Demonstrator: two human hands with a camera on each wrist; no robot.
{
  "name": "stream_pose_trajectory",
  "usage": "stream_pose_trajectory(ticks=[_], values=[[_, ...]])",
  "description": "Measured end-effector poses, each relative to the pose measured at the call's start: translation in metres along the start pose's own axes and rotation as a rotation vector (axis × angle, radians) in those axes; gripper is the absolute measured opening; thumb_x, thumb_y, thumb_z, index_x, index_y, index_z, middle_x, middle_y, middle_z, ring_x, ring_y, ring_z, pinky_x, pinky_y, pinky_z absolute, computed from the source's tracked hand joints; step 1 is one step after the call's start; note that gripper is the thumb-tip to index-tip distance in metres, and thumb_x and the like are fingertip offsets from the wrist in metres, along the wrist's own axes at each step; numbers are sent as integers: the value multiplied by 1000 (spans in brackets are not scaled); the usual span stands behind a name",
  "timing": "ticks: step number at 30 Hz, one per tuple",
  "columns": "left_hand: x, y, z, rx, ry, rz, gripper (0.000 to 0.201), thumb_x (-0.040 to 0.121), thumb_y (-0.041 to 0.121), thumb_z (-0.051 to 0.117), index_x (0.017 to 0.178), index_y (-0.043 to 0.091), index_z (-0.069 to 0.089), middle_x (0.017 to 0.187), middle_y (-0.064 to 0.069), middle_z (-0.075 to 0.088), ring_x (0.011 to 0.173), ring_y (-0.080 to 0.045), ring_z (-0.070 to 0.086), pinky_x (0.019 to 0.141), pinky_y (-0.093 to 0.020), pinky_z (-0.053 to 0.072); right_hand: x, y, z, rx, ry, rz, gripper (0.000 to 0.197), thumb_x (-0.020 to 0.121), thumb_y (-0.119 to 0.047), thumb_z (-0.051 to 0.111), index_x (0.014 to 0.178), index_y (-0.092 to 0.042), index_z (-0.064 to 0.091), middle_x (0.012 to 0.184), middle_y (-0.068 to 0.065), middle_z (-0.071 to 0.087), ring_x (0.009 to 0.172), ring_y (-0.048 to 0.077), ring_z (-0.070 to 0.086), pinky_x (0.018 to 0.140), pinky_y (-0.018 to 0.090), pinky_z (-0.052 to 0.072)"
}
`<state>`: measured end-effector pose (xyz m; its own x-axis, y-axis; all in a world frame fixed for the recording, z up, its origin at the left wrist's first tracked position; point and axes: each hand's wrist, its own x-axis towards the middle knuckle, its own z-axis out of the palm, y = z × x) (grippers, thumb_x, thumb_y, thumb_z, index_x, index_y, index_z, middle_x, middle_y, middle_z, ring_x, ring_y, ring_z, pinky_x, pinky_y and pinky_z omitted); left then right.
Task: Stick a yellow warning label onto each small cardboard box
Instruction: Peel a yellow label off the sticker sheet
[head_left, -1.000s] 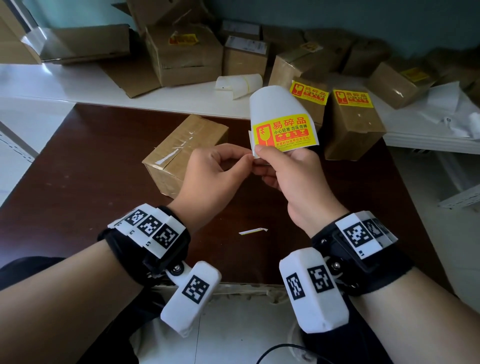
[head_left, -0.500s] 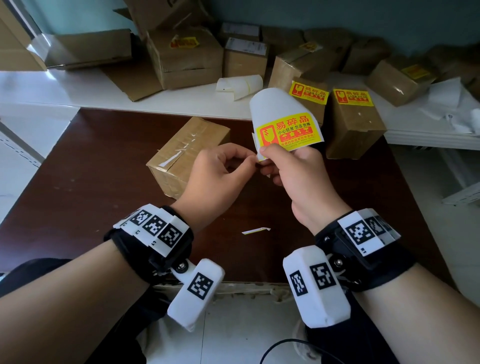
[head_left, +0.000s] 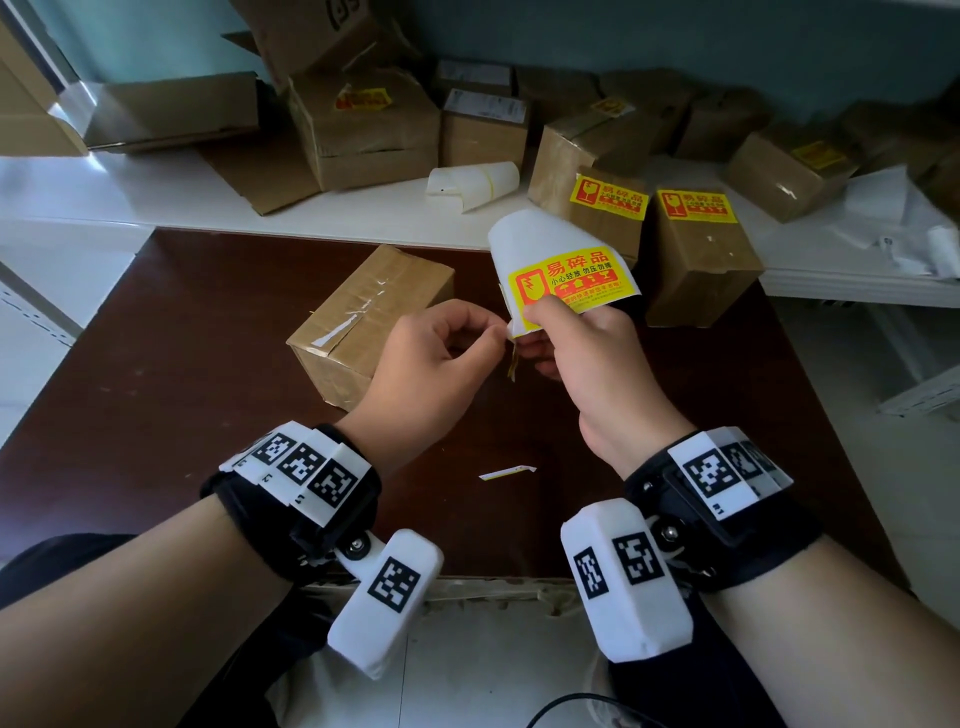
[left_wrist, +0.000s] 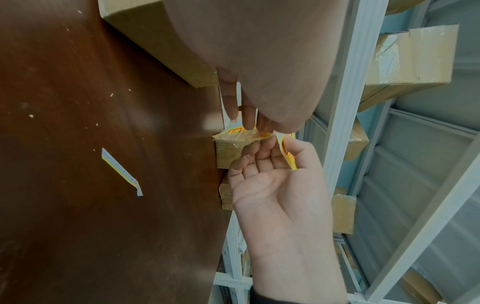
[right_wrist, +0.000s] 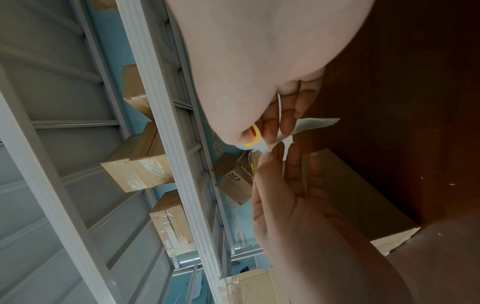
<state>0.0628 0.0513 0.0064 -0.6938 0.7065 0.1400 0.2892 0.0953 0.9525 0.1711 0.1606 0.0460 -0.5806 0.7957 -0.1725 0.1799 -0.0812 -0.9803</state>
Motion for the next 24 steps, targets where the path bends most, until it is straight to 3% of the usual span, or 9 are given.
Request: stream_pose_trajectory(ticks=[5, 10, 13, 16, 19, 22, 24], values=[[0, 5, 1, -37, -4, -20, 15, 95, 35, 65, 90, 26, 76, 87, -12, 79, 87, -48, 72, 80, -64, 60, 3, 0, -1, 17, 3, 32, 19, 104, -15, 64, 89, -23, 73, 80, -7, 78, 77, 8, 75, 77, 29, 56], [0, 4, 1, -57, -4, -28, 15, 94, 36, 65, 88, 28, 76, 87, -12, 78, 82, -46, 74, 82, -69, 61, 4, 2, 0, 45, 10, 53, 17, 104, -16, 63, 92, -23, 74, 83, -6, 80, 80, 10, 77, 82, 33, 58], [0, 4, 1, -90, -12, -40, 16, 93, 35, 65, 88, 25, 76, 87, -16, 77, 77, -30, 69, 82, -68, 59, 5, 3, 0, 71, 12, 57, 18, 104, -15, 63, 93, -22, 74, 84, -5, 81, 79, 9, 78, 83, 34, 59], [0, 6, 1, -109, -21, -48, 16, 92, 34, 64, 88, 24, 76, 88, -17, 77, 80, -25, 67, 81, -67, 59, 5, 4, 0, 103, 16, 60, 17, 104, -14, 63, 96, -22, 75, 86, -3, 82, 81, 11, 79, 80, 32, 60], [0, 5, 1, -137, -12, -57, 16, 92, 33, 63, 88, 23, 75, 84, -16, 77, 79, -27, 68, 78, -63, 60, 7, 3, 0, 158, 24, 74, 16, 104, -13, 62, 99, -22, 75, 92, -1, 83, 86, 15, 80, 80, 32, 61], [1, 5, 2, -187, 1, -96, 14, 90, 29, 62, 82, 25, 73, 73, 2, 73, 79, -24, 68, 77, -47, 56, 8, 1, -1, 219, 24, 101, 17, 106, -13, 60, 103, -21, 74, 88, -2, 82, 83, 15, 81, 82, 34, 63], [2, 5, 3, -205, 7, -117, 15, 89, 28, 62, 80, 27, 73, 71, 7, 71, 79, -24, 67, 77, -45, 55, 8, 1, -1, 249, 24, 120, 16, 107, -13, 59, 104, -20, 73, 87, 0, 82, 79, 15, 81, 85, 35, 64]])
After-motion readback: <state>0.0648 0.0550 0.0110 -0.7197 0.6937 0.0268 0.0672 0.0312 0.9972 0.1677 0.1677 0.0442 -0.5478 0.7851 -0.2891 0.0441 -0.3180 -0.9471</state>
